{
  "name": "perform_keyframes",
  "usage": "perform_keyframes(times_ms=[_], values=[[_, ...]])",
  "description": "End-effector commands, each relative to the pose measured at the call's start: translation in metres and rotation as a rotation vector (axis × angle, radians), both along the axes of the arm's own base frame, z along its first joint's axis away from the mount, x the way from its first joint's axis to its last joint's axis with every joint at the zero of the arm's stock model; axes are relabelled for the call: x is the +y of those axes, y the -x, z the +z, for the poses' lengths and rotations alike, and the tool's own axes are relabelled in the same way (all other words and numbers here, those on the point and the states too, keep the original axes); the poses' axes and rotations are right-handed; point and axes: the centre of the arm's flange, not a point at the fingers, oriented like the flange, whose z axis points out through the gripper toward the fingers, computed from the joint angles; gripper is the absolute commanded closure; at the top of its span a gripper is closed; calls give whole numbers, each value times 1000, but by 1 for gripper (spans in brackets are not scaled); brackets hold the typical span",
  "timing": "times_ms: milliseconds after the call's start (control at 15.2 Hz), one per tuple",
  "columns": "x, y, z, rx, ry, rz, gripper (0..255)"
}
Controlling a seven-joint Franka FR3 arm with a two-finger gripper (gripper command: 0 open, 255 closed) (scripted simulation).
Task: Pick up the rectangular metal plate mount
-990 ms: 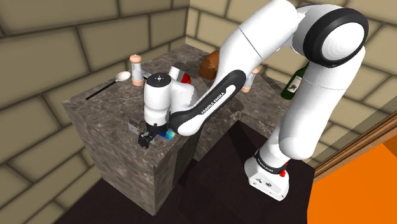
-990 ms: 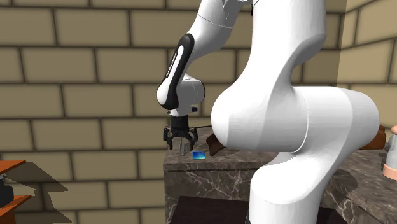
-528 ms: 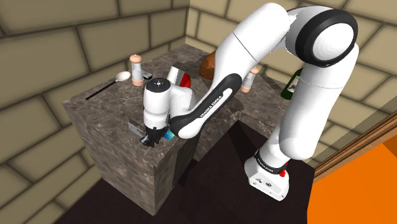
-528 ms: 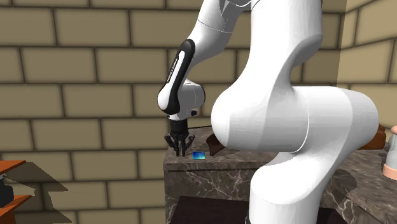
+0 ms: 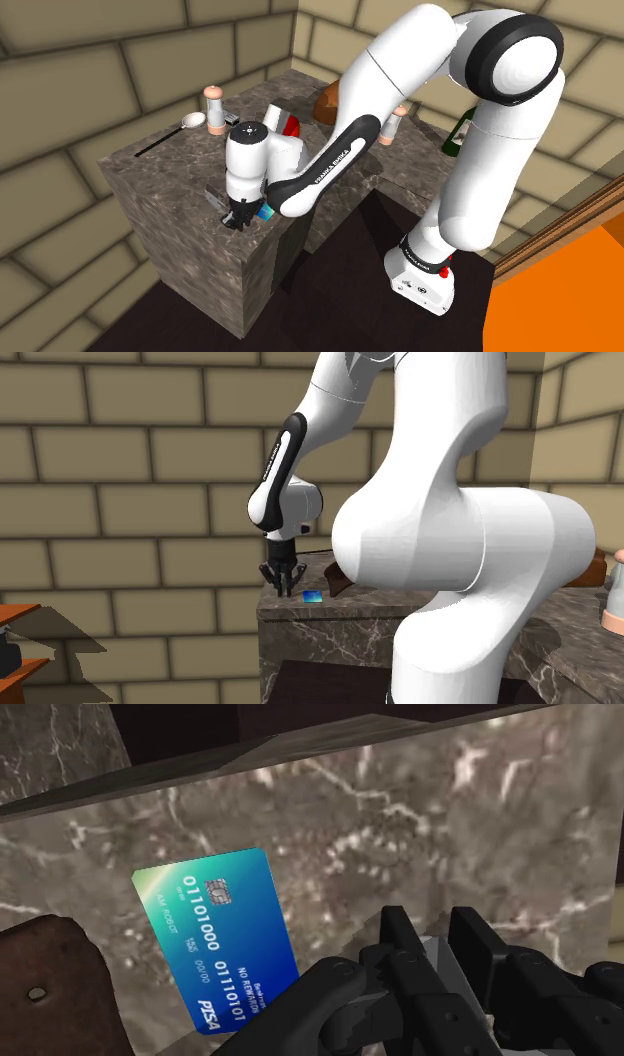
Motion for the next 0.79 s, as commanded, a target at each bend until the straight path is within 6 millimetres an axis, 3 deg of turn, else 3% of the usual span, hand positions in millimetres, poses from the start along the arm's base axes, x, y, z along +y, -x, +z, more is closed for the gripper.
perform_keyframes(times_ms=[0, 726], values=[[-1, 0, 7, 2, 1, -1, 255], [-1, 0, 65, 2, 1, -1, 255]])
